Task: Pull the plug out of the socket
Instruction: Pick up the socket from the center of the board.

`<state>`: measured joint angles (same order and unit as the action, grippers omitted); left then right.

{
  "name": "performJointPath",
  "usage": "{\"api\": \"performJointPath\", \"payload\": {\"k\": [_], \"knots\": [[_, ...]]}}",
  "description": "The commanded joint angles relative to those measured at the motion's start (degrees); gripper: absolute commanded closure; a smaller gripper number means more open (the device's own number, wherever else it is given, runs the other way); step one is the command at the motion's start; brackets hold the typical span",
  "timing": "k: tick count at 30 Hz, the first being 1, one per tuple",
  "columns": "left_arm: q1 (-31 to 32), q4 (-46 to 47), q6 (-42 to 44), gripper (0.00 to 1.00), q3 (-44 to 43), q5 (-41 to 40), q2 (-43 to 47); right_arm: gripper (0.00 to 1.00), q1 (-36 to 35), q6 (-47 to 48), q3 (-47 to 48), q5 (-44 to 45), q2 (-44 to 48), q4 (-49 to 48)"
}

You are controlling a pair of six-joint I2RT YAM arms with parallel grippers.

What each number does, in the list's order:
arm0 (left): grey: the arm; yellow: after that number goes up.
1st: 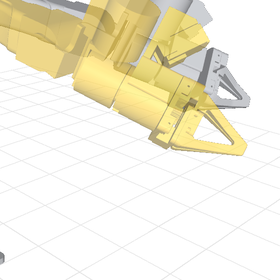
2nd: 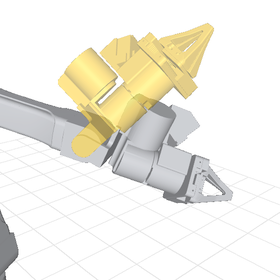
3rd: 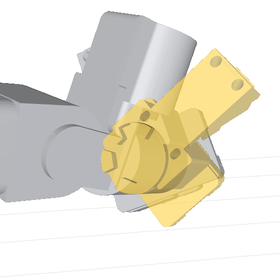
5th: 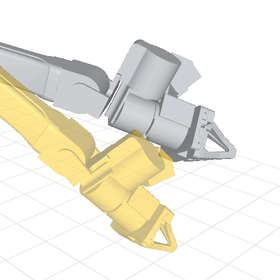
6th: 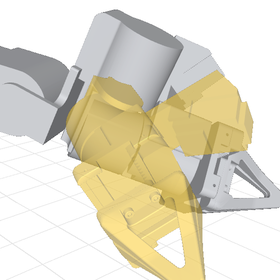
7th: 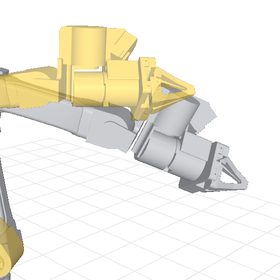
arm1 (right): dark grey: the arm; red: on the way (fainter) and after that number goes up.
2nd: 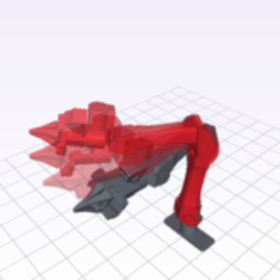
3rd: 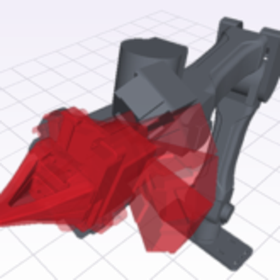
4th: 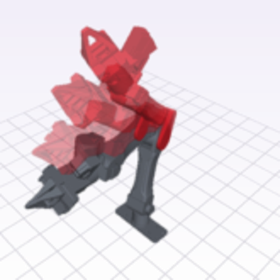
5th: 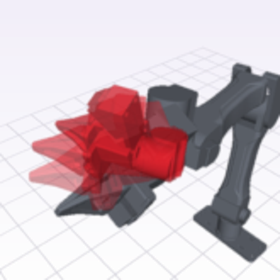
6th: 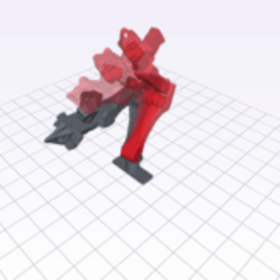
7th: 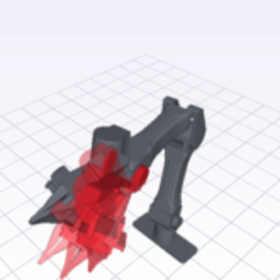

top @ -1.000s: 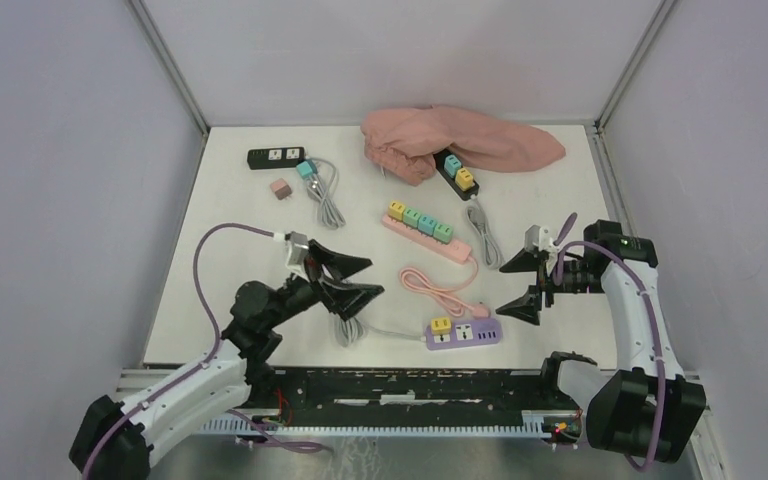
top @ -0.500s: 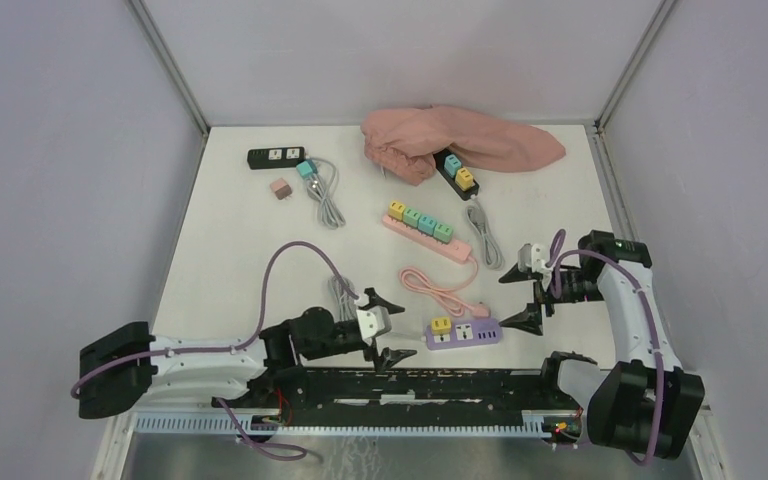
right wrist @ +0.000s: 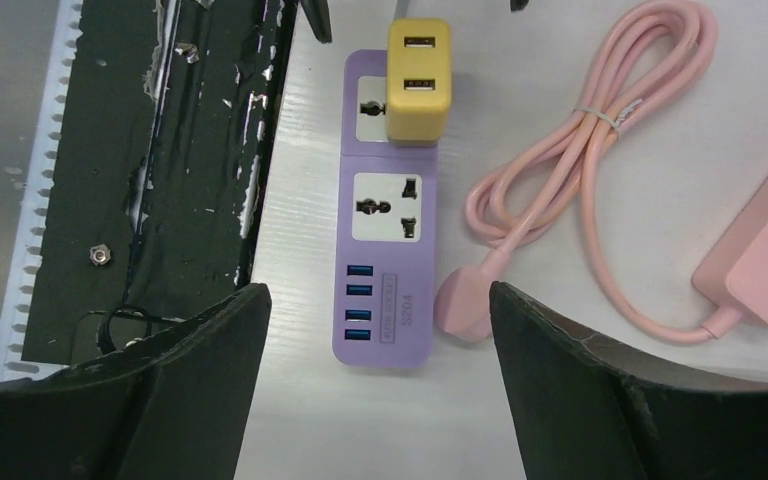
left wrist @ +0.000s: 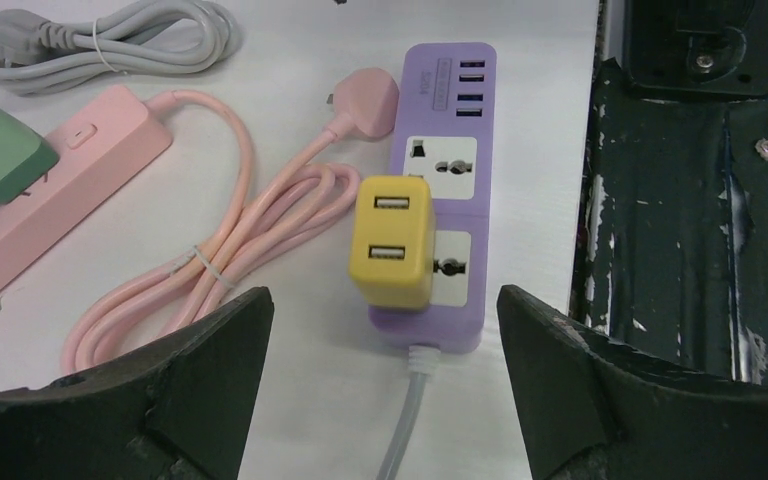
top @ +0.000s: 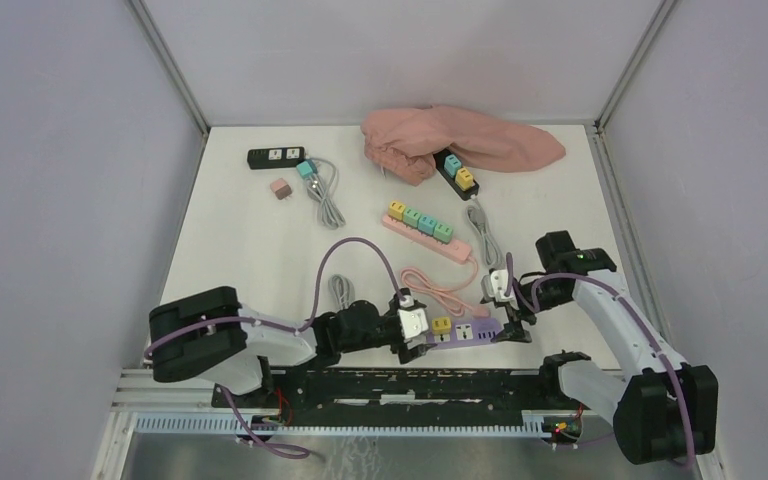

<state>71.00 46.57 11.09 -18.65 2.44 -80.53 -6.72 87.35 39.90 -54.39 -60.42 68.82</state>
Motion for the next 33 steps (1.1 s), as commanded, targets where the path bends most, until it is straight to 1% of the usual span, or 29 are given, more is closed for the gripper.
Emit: {"api": "performJointPath", "payload": {"k": [1, 3, 6, 9, 13, 18, 19, 20, 21, 23, 25, 29, 33], "knots": [[0.23, 7.84, 1.04, 0.13, -4.98, -0.54, -5.5, 0.14, -2.66, -3.57, -0.06, 1.21, 0.13, -5.28], [0.19, 9.62, 1.08, 0.17, -5.95, -0.67, -7.62, 0.14, -3.85, -4.17, -0.17, 1.99, -0.35, -5.9], [0.11, 9.76, 0.67, 0.27, -7.33, -0.51, -9.54, 0.15, -5.2, -5.03, 0.02, 3.29, -1.08, -6.62], [0.02, 9.68, -0.02, 0.34, -8.12, 0.91, -10.88, 0.15, -5.72, -5.81, 0.1, 4.23, -1.29, -7.15], [-0.2, 9.96, -1.14, 0.46, -8.4, 2.57, -12.78, 0.15, -5.74, -5.88, -0.14, 4.29, -1.18, -7.34], [-0.66, 10.24, -1.58, 0.55, -8.91, 3.55, -14.4, 0.15, -6.02, -5.96, -0.26, 4.03, -1.71, -7.56], [-0.69, 10.48, -1.52, 0.58, -9.04, 3.8, -14.64, 0.15, -6.12, -6.0, -0.24, 4.03, -1.93, -7.49], [-0.74, 10.83, -1.71, 0.63, -9.1, 3.98, -14.76, 0.16, -6.33, -5.97, -0.18, 4.11, -2.09, -7.47], [-0.77, 11.23, -1.92, 0.71, -9.18, 4.09, -14.99, 0.16, -6.49, -6.09, -0.17, 4.14, -2.3, -7.47], [-0.78, 11.66, -2.17, 0.82, -9.28, 4.36, -15.05, 0.16, -6.84, -6.13, -0.09, 4.12, -2.69, -7.47], [-0.78, 12.1, -2.5, 0.96, -9.16, 4.06, -14.76, 0.16, -7.12, -6.3, -0.08, 3.95, -3.04, -7.52], [-1.01, 14.1, -4.51, 0.97, -7.83, 3.03, -12.82, 0.15, -7.25, -7.54, 0.7, 3.49, -3.27, -7.64], [-1.64, 18.6, -8.32, 0.97, -5.36, 3.82, -10.82, 0.07, -7.26, -8.53, 1.84, 2.25, -3.26, -6.45]]}}
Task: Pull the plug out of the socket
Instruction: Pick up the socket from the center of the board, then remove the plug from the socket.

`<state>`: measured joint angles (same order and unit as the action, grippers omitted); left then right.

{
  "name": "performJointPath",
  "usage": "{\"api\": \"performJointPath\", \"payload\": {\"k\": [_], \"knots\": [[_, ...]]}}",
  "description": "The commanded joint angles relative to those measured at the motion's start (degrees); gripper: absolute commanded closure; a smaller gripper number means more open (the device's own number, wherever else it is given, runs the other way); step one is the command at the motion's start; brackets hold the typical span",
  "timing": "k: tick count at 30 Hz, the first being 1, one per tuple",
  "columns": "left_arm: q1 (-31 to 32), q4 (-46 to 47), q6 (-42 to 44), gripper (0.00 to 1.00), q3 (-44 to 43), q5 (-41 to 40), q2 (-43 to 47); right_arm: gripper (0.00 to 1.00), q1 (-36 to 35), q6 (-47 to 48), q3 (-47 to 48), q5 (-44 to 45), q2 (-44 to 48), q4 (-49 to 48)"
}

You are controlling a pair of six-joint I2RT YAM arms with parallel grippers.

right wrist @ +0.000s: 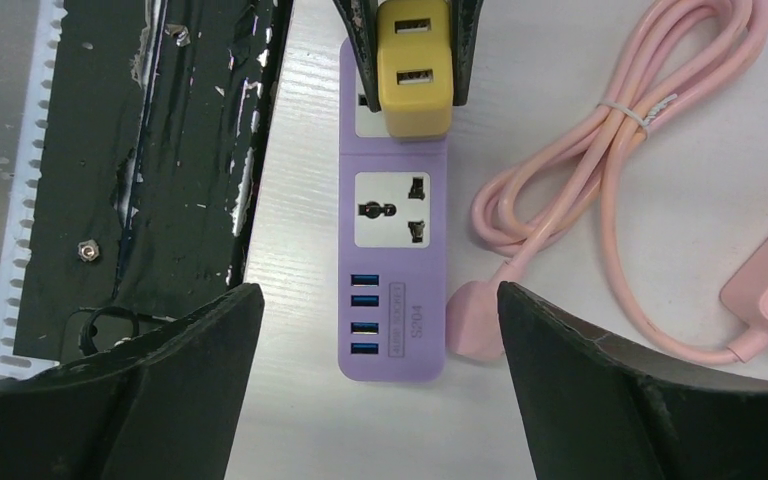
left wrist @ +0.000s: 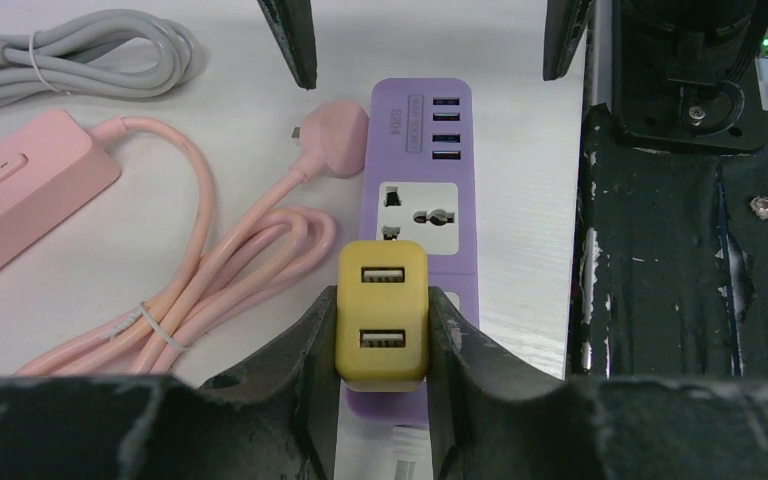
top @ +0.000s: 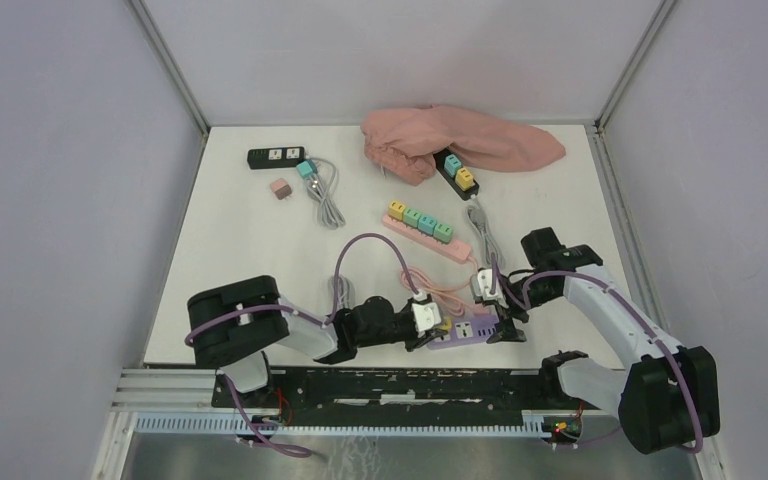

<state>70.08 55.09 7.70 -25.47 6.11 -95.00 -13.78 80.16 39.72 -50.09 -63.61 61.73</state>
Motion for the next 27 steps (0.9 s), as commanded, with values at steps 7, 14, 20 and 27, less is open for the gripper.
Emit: {"api": "performJointPath", "payload": {"k": [7, 14, 20, 27], "knots": [[-1.18, 13.15, -11.39, 0.97, 2.87, 1.0, 6.31, 0.0, -0.19, -8.12, 6.97, -6.14, 0.99, 2.5], [-6.69, 16.21, -18.08, 0.97, 6.4, 4.91, 9.61, 0.0, -0.06, -7.34, 7.53, -5.61, 1.76, 4.53], [-6.89, 15.3, -16.67, 0.97, 6.54, 5.74, 10.3, 0.0, -0.14, -11.36, 6.73, -5.7, 2.02, 0.99], [-12.44, 12.16, -16.9, 0.97, 7.72, 11.78, 15.92, 0.0, 0.75, -24.17, 7.74, -7.15, 3.86, -6.46]]}}
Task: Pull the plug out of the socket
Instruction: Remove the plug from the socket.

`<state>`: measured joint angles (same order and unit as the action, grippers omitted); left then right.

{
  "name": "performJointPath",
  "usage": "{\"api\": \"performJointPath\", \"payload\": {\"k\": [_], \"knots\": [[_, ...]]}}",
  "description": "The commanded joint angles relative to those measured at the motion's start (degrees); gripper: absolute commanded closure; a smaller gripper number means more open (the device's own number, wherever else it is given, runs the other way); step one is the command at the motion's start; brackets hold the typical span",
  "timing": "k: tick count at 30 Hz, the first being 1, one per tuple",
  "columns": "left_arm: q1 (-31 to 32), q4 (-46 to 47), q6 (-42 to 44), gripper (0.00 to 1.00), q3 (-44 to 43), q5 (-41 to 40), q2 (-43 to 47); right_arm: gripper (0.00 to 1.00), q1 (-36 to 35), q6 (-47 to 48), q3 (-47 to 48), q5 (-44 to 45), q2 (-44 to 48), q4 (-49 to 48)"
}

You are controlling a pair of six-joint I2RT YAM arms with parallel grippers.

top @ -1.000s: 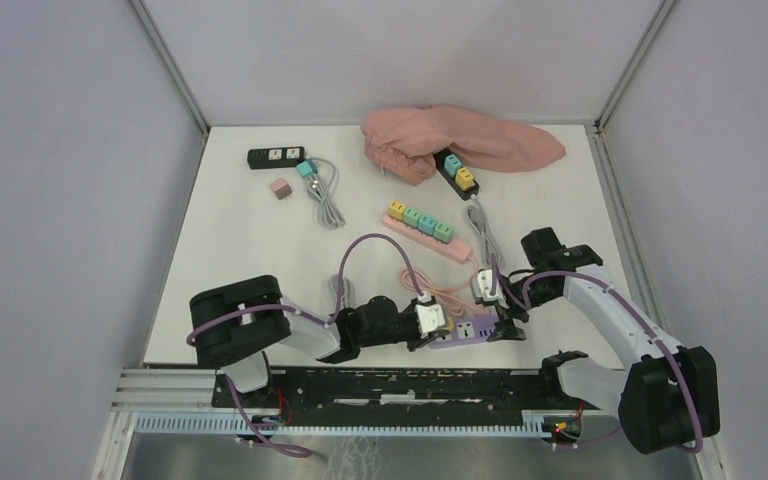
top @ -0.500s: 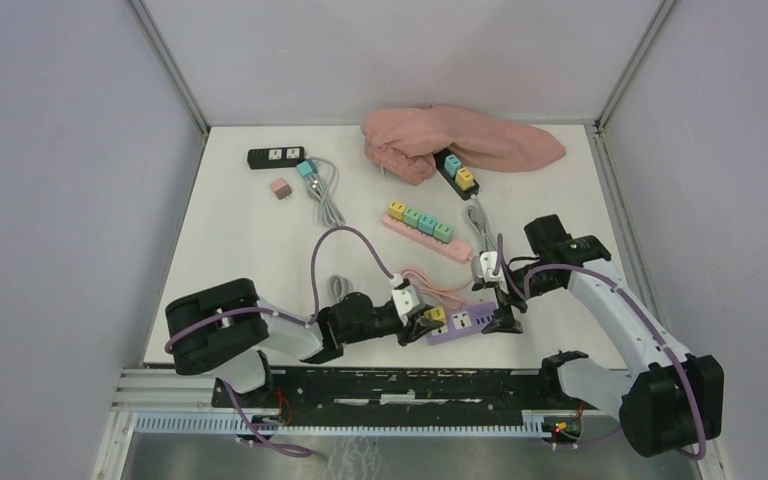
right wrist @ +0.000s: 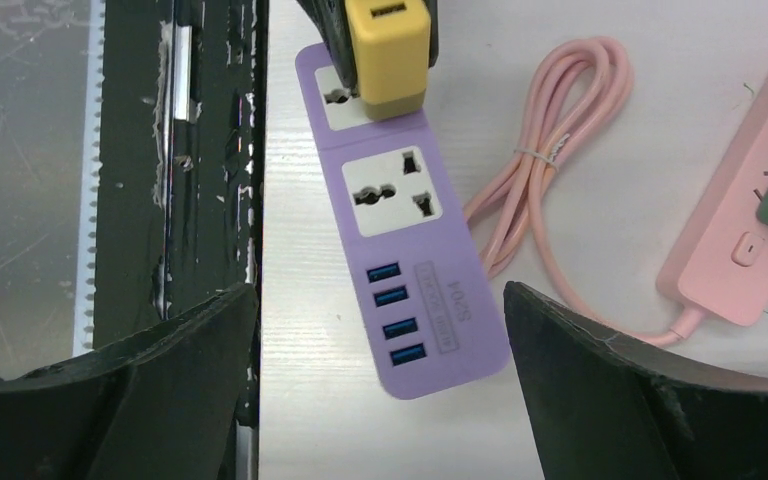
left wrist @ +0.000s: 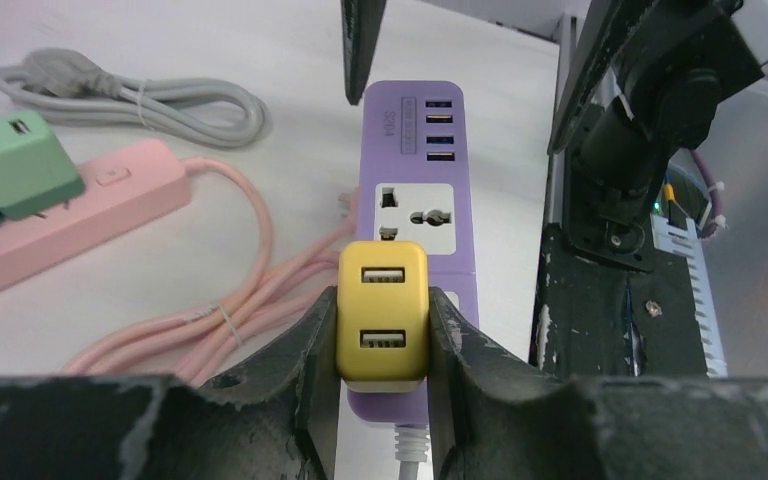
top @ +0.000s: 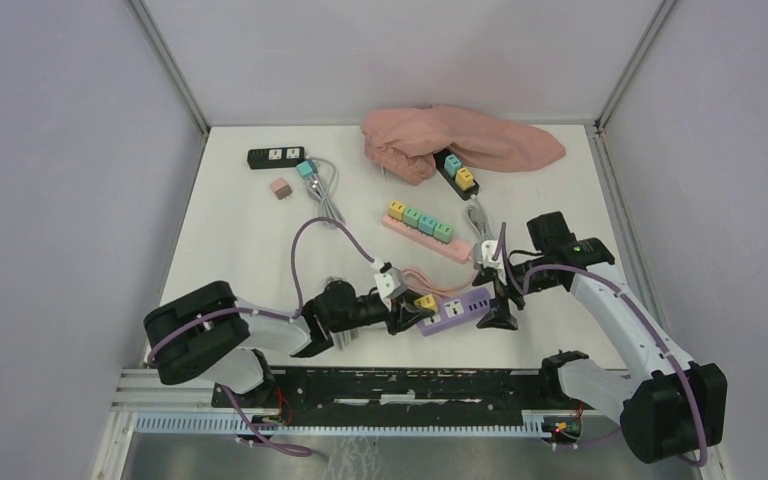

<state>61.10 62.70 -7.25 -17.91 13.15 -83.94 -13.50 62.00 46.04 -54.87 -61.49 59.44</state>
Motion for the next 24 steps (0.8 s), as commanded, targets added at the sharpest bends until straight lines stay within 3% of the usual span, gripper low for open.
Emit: {"api": "performJointPath", "payload": {"k": [1, 4, 7, 10, 16, 19, 24], "knots": [[-3.93, 4.43, -2.06, 0.97, 0.43, 5.7, 5.66, 0.0, 0.61, -7.41, 1.46, -1.85, 1.81, -5.18], [-8.63, 4.31, -5.44, 0.97, 0.93, 9.83, 7.47, 0.0, 4.04, -16.24, 3.53, -7.56, 1.18, -7.23], [-15.71, 8.44, -13.66, 0.97, 2.66, 14.52, 8.51, 0.0, 11.27, -12.67, 6.33, -18.86, 0.4, -0.01], [-18.57, 11.38, -19.76, 0.97, 2.89, 15.46, 9.91, 0.0, 14.69, -15.39, 6.04, -19.82, 0.87, -1.32], [-18.66, 12.16, -31.32, 0.97, -0.39, 7.4, 10.08, 0.0, 14.91, -32.89, 1.34, -19.7, 1.49, -16.99], [-18.74, 11.44, -40.71, 0.97, -2.54, -2.04, 8.4, 0.0, 11.38, -55.4, -3.19, -11.02, 2.36, -38.08], [-18.79, 16.25, -53.55, 0.97, -5.54, -11.91, 3.44, 0.0, 5.64, -67.72, -3.16, -10.6, -0.01, -50.42]]}}
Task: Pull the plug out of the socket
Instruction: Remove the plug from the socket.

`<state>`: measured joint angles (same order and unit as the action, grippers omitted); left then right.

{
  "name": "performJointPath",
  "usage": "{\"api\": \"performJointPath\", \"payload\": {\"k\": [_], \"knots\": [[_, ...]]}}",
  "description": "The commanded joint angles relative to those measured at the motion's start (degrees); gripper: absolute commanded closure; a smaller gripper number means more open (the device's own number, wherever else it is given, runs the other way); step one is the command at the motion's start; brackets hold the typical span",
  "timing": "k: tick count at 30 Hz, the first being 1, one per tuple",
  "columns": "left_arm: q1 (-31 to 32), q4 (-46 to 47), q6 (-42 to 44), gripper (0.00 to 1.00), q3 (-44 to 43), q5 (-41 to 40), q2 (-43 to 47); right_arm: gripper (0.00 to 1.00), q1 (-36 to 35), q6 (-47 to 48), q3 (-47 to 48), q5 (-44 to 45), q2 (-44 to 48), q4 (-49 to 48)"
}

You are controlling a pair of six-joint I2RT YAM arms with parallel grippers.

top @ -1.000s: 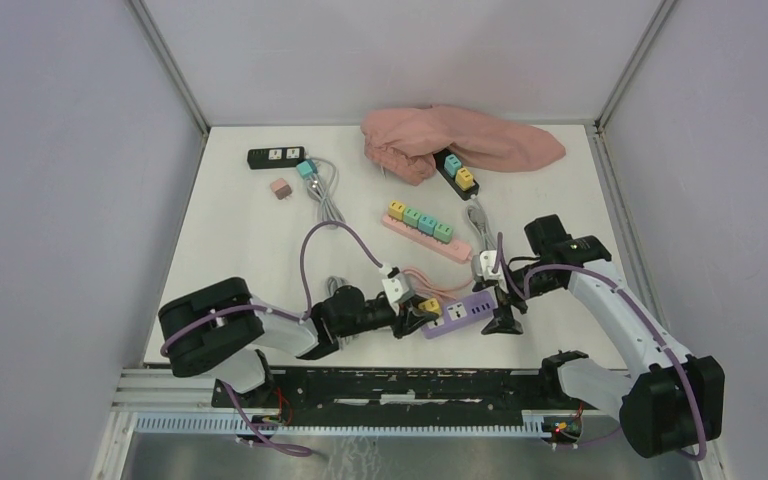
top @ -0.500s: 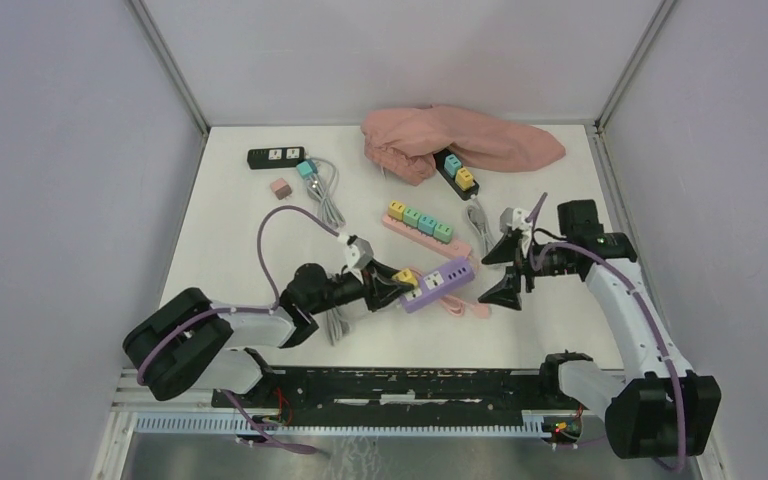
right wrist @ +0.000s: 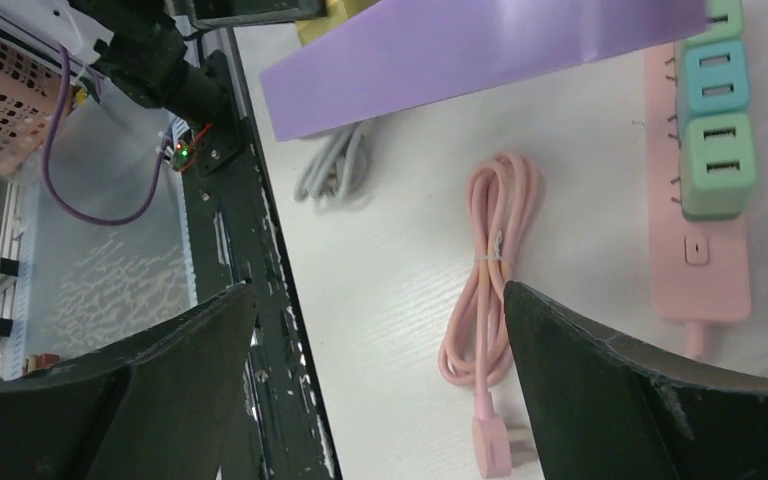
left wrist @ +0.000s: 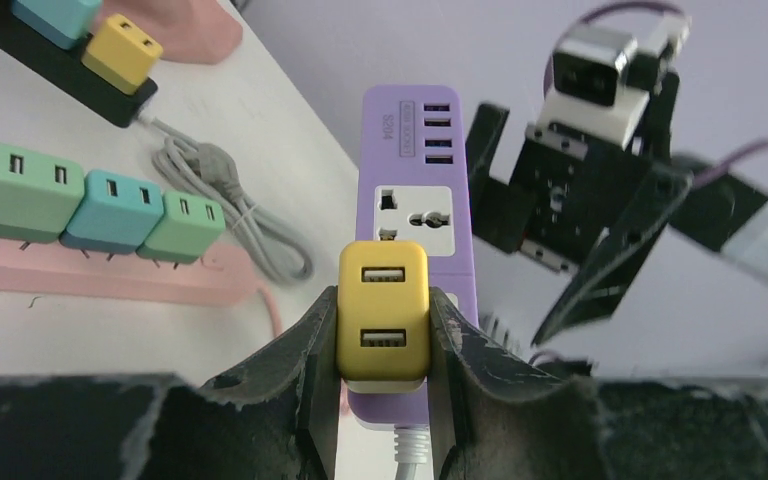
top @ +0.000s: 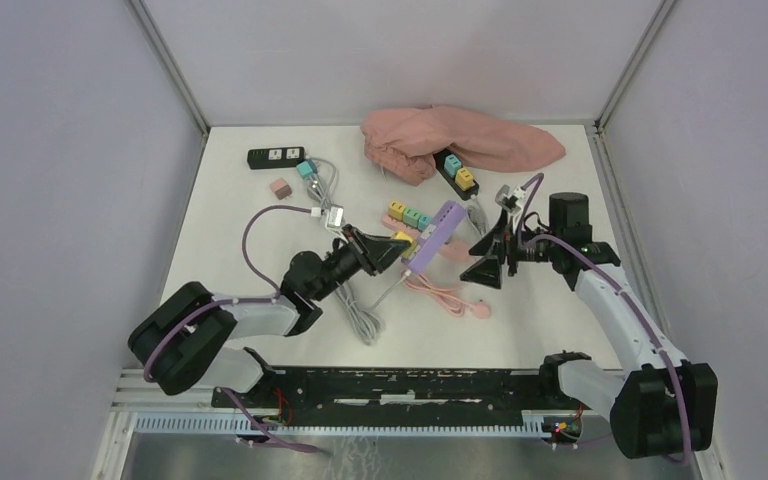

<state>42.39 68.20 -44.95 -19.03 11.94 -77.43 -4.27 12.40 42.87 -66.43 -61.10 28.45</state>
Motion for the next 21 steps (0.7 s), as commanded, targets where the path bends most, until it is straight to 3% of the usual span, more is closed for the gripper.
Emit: {"api": "performJointPath", "payload": {"k": [1, 4, 6, 11, 15, 21], "knots": [[0.01, 12.42, -17.98, 0.97, -5.56, -11.54, -4.33, 0.0, -4.32, -23.53, -0.9, 1.03, -0.89, -26.06], [-0.07, 16.99, -23.32, 0.97, -7.91, -12.99, -8.14, 0.01, -6.02, -44.62, -3.09, 3.26, -4.12, -50.24], [-0.04, 18.37, -25.32, 0.97, -9.46, -13.6, -9.73, 0.01, -6.95, -53.58, -2.18, 5.67, -7.44, -58.49], [0.01, 19.09, -27.55, 0.97, -12.42, -13.94, -11.16, 0.01, -7.24, -64.07, -1.39, 11.37, -12.27, -59.95], [0.2, 20.16, -30.46, 0.97, -14.08, -13.62, -13.56, 0.01, -7.92, -71.1, -4.68, 12.15, -11.78, -70.9], [1.83, 23.75, -33.83, 0.97, -16.22, -13.8, -17.7, 0.02, -8.91, -73.75, -5.26, 11.99, -12.03, -74.4]]}}
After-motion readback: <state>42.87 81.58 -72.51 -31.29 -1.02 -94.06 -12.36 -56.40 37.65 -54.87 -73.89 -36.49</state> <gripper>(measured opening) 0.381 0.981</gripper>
